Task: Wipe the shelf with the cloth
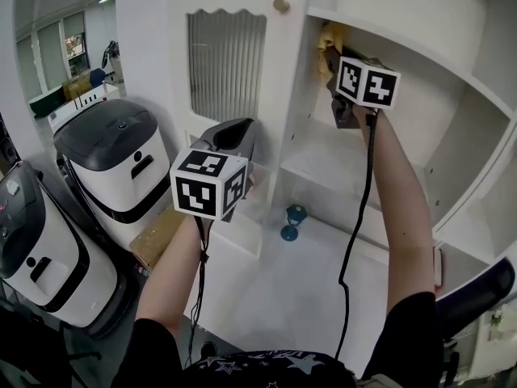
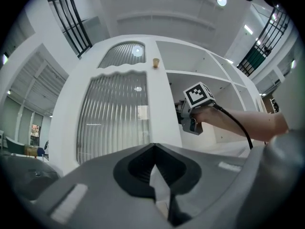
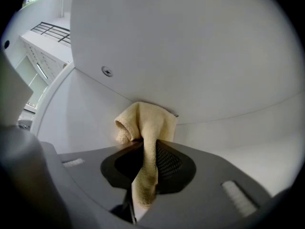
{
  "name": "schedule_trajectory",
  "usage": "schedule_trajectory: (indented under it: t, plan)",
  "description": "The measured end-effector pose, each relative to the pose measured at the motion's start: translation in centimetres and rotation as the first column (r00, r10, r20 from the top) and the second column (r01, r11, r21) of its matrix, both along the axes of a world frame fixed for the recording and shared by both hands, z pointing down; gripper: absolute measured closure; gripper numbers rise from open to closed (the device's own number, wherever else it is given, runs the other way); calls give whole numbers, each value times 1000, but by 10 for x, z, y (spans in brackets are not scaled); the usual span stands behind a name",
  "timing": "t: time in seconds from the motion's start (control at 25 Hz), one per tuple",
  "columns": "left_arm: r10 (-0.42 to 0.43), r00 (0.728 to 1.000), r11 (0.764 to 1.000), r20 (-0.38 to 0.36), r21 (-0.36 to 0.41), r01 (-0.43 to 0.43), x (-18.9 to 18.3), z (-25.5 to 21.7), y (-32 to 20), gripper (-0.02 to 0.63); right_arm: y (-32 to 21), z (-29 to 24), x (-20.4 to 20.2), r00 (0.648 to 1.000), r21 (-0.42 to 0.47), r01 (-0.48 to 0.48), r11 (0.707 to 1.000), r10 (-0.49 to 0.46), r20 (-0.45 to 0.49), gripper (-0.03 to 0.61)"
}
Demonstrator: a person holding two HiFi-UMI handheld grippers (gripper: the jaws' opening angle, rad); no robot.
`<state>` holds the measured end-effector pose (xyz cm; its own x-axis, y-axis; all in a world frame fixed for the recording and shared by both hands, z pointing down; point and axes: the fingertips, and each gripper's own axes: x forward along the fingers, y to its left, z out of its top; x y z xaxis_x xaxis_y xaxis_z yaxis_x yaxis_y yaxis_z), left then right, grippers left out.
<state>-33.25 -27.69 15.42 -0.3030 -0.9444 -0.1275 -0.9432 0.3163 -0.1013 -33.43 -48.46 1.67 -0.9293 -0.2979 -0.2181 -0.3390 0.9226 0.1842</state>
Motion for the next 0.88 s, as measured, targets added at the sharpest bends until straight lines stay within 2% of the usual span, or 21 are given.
schedule_trajectory:
  t: [0.36,0.6,0.88]
  plan:
    - [88,996,996,17,-14,-88,14,-5,18,612,70,-7,27,1000,32,11,999,-12,10,499]
    - [140,989,990,42,-29,-139,24,-10,23,612,99,-8,39,1000,43,23,999,-24,8,499]
    - [184,982,982,50,-38,-183,26,-10,23,612,119,1,48,998,37,31,999,-33,53,499]
